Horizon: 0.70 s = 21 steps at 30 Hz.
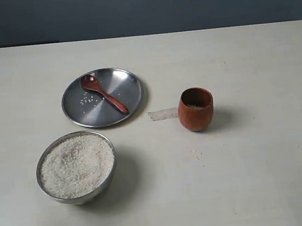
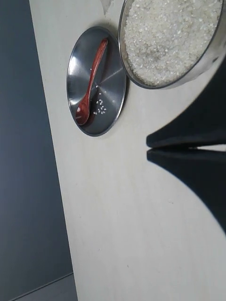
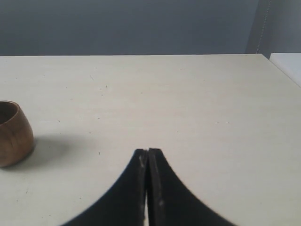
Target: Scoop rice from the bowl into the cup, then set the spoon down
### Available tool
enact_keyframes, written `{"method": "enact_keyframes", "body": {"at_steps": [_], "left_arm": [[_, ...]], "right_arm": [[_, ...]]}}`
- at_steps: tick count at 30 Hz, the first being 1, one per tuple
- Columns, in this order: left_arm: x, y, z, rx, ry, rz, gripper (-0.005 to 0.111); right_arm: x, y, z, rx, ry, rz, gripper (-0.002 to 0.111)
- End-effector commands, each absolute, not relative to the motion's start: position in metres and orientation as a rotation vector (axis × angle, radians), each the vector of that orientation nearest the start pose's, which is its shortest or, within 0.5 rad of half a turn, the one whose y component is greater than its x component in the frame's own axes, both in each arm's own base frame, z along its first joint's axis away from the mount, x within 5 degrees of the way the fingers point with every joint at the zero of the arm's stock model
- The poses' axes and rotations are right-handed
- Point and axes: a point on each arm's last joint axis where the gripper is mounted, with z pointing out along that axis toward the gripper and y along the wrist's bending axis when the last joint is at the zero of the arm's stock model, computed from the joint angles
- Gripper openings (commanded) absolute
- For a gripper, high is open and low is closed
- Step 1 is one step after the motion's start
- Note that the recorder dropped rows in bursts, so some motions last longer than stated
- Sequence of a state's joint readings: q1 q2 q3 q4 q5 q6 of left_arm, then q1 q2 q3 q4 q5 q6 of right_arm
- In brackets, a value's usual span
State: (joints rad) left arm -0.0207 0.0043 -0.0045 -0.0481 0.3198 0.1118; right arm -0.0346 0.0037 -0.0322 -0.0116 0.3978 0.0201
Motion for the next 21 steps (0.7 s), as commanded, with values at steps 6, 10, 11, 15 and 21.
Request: {"method": "enact_keyframes", "body": {"at_steps": [6,10,11,15,21], "left_arm": [[0.0536,-0.0018,0.1827,0.097,1.819,0.036,0.0],[0.0535,-0.0018,0.1824,0.097,1.822,0.036,0.0],[0.0535,-0.0018,0.1824,0.097,1.822,0.036,0.0],[0.0536,-0.0019,0.1826,0.095,1.82,0.034,0.0],[0.0536,-0.0019,0.1826,0.095,1.82,0.034,0.0]], "right_arm": [[0.0514,-0.0024,0.1901,0.049,1.838,-0.024,0.0],[0.0514,-0.0024,0.1901,0.049,1.838,-0.024,0.0],[0.0514,-0.0024,0.1901,0.049,1.838,-0.024,0.0],[0.0514,-0.0024,0.1901,0.049,1.838,-0.024,0.0],[0.0514,-0.0024,0.1899,0.049,1.84,-0.024,0.0]]}}
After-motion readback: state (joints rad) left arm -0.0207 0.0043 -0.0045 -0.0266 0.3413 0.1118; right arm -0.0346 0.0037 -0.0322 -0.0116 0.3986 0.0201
